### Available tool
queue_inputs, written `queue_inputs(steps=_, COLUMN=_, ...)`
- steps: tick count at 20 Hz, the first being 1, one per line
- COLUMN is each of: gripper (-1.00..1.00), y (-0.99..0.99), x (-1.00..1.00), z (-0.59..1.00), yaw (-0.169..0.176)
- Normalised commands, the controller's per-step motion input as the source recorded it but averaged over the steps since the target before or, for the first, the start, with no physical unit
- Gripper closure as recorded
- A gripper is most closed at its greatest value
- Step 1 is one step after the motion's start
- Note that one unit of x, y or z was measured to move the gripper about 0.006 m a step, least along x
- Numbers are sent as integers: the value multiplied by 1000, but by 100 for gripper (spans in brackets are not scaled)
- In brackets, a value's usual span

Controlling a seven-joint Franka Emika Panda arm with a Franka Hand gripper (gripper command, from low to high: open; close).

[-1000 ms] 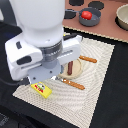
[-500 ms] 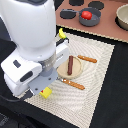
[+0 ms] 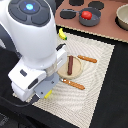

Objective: Interact with the objects in diverse but meaningful ways.

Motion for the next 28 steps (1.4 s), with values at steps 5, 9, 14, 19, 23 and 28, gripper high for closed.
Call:
queue_inputs(steps=5, gripper=-100, y=-226, x=-204, z=-327, yaw=53)
queue_inputs(steps=9, gripper=100, y=-271, x=-180, z=-209, yaw=43)
queue_inputs(steps=14, gripper=100, y=-258, x=-137, z=-149, yaw=38)
queue_inputs(steps=19, gripper=100, y=-233, x=-57, z=-123, yaw=38)
queue_inputs(steps=23, gripper=100, y=-231, x=-9, z=-97, yaw=36)
queue_inputs(steps=28, gripper=100, y=97, x=225, z=520, yaw=5)
